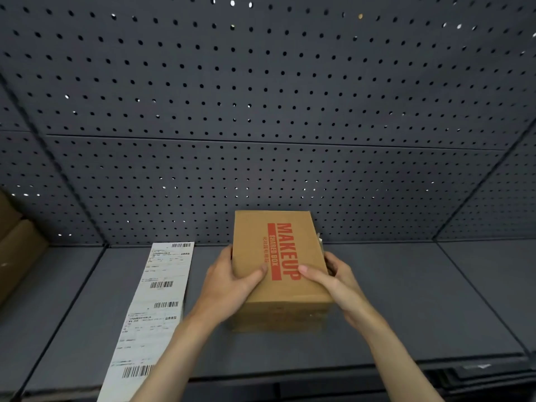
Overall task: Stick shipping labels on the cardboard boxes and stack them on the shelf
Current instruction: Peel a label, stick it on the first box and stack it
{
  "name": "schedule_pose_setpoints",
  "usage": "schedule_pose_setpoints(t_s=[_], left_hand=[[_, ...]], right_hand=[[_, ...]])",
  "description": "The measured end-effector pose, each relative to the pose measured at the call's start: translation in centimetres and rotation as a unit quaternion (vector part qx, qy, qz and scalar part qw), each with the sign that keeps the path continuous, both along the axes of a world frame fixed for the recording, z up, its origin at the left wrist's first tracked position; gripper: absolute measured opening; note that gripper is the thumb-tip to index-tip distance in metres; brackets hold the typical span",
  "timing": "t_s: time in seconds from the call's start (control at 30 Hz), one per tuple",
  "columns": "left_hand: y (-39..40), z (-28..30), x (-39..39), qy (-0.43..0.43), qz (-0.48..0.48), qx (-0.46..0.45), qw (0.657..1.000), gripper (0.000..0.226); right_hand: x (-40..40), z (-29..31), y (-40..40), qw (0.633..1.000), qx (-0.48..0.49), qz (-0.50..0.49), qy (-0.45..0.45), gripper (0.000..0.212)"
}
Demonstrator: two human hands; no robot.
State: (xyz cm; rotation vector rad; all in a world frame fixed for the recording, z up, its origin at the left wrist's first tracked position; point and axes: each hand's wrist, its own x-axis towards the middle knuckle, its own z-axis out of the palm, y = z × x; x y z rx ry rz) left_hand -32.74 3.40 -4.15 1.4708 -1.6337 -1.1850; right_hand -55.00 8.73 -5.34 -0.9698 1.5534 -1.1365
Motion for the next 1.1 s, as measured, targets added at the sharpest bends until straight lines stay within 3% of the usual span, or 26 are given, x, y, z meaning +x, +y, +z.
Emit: schedule_pose_setpoints(t_s=[0.13,0.27,0.3,0.37,0.53,0.67,0.87,0.97,1.1], left_hand=[[-0.2,-0.3,0.2,-0.001,0.002,0.012,1.0,0.057],[-0.7,0.1,0.9,0.012,-0.015,0.039,0.999,0.075],[-0.8,0.2,1.4,0.016,-0.014,0.044,0.999,0.078],[-0.9,0.3,3.1,0.007,-0.004,0.036,0.999,0.074],[-0.9,-0.3,10.2,-0.003,0.054,-0.021,0.998,0.017],[0.1,-2.0,16.2,-0.069,0.104,-0.025,0.992,0.011],[2.0,-6.3,22.2,-0.196,0.07,-0.042,0.977,0.016],[2.6,-7.8,23.6,-0.205,0.04,-0.059,0.976,0.003],[2.8,-8.2,24.1,-0.176,0.01,-0.084,0.981,0.01]], right_hand=[[-0.2,-0.1,-0.1,0.999,0.009,0.002,0.034,0.07],[-0.1,1.2,-0.1,0.991,0.022,0.014,0.133,0.106],[0.0,1.6,0.0,0.986,0.02,0.004,0.166,0.107],[0.4,2.4,0.4,0.967,-0.004,-0.038,0.253,0.1],[4.8,4.4,1.5,0.884,-0.189,-0.081,0.419,0.052],[11.9,2.5,1.6,0.818,-0.338,0.03,0.465,0.024],[21.1,-4.3,1.7,0.729,-0.361,0.274,0.514,0.026],[23.1,-6.8,1.6,0.71,-0.328,0.351,0.515,0.039],[24.0,-7.9,1.9,0.717,-0.294,0.381,0.504,0.047]])
